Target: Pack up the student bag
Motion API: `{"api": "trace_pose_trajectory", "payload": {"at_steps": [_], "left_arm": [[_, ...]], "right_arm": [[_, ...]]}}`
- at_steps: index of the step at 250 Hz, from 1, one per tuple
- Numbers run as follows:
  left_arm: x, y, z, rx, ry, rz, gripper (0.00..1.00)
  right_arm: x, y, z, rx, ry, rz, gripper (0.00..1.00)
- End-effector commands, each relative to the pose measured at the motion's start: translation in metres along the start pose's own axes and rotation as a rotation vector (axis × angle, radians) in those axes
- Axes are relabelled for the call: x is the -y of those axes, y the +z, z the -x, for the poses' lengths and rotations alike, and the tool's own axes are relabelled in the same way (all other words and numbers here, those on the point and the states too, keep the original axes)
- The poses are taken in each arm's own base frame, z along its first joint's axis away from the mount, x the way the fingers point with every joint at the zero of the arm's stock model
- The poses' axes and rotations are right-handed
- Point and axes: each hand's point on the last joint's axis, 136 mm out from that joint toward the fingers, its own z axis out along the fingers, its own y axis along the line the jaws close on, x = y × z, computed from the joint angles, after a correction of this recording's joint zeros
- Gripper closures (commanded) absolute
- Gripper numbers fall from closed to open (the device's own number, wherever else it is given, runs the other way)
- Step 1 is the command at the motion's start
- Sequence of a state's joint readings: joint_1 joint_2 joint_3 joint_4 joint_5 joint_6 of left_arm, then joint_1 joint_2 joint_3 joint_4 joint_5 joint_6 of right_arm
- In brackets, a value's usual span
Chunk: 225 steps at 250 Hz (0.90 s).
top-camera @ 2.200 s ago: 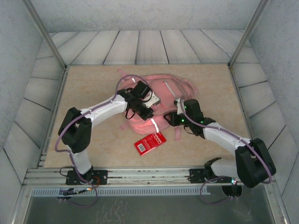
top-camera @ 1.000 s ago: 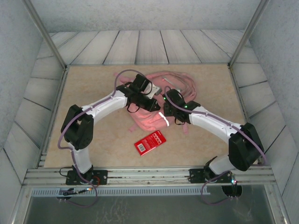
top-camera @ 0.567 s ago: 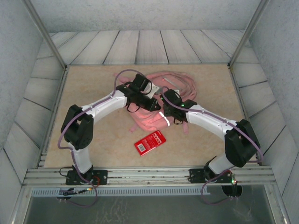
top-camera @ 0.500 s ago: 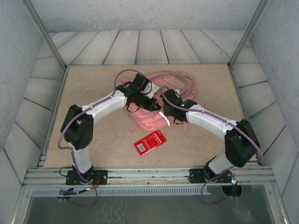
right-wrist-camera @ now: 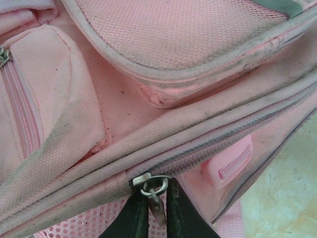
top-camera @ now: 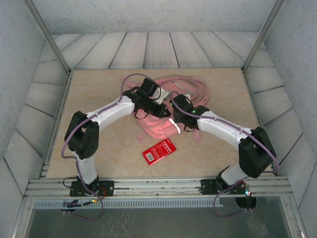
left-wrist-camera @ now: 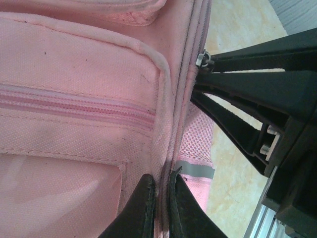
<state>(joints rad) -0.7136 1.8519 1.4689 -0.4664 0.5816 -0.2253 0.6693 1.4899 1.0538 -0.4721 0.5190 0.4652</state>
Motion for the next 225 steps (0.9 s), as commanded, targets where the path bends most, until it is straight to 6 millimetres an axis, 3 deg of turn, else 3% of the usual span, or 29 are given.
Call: {"api": "trace_pose_trajectory", "payload": {"at_steps": [1,102,127,169,225], "left_arm": [[0.026,-0.015,0.015,0.055,0.057,-0.091,1.00],[0.026,-0.020,0.011,0.054,0.057,-0.089,1.00],[0.025,-0.022,0.008,0.053,0.053,-0.086,1.00],[0.026,-0.026,0.003,0.054,0.053,-0.089,1.00],[0.028,-0.030,-0.001,0.046,0.059,-0.088,1.00]], "right_arm": [[0.006,-0.009,0.012,0.045,0.008,-0.010,0.87],[0.007,-0.006,0.014,0.050,-0.001,0.022,0.88],[0.005,-0.002,0.012,0.049,0.006,0.059,0.84],[-0.006,0.006,0.006,0.041,0.025,0.158,0.79],[-0.019,0.010,0.005,0.065,0.053,0.242,0.82]]}}
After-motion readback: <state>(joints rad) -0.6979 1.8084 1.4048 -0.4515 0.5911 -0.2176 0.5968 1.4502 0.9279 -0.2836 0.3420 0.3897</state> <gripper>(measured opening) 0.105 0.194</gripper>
